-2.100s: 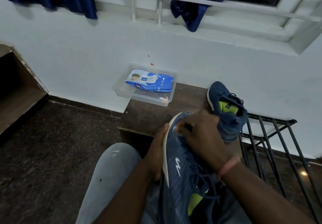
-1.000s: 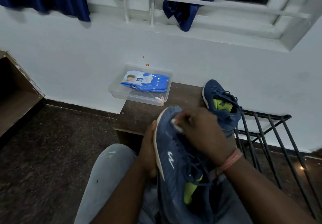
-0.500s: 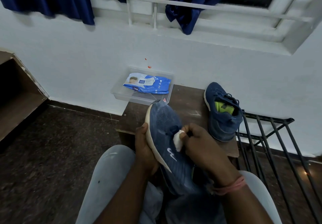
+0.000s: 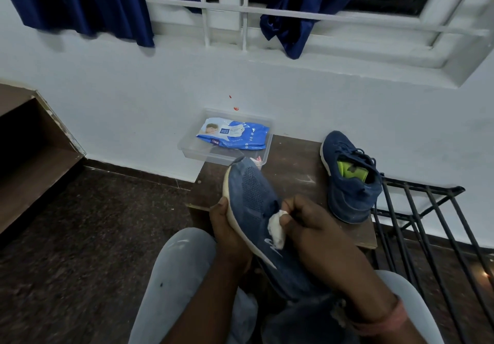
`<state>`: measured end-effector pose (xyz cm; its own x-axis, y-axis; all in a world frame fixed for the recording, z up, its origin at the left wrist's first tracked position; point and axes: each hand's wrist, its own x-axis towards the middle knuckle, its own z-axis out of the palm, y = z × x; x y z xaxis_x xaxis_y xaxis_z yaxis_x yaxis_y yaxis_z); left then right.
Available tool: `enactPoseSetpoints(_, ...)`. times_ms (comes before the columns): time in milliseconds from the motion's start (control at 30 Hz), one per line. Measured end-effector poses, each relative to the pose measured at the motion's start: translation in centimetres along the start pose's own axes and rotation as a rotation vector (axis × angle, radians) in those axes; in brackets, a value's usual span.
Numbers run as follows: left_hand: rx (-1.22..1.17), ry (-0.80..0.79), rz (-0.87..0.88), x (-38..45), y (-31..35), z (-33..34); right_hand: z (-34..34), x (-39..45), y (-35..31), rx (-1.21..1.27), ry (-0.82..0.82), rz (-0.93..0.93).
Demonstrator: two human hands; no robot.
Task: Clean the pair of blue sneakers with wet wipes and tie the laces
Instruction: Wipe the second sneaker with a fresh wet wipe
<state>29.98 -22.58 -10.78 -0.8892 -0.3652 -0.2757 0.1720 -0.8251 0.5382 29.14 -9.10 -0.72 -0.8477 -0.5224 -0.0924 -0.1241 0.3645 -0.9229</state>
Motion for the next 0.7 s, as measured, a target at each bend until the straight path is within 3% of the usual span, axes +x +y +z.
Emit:
enactPoseSetpoints(133, 0.000, -0.071, -0.060, -0.2, 0.6, 0.0, 0.5, 0.5, 0.4, -0.236, 0.254, -0.143)
enactPoseSetpoints(300, -0.118, -0.314, -0.282, -0.6, 3.4, -0.3, -0.2, 1.4, 1.9, -0.403, 0.298, -0.284)
enactPoseSetpoints(467, 0.155, -0.202, -0.278, -1.2, 5.1, -0.3, 0.6, 1.1, 3.0, -0.552, 0.331, -0.322)
enactPoseSetpoints(567, 0.224, -0.106, -0.299, -1.2, 5.9, -1.1, 1.1, 1.0, 3.2, -0.352, 0.320, -0.238)
enactPoseSetpoints(700, 0.268, -0.117, -0.237, -1.5, 5.2, -1.1, 1.5, 1.8, 2.7, 0.356, 0.298, 0.005)
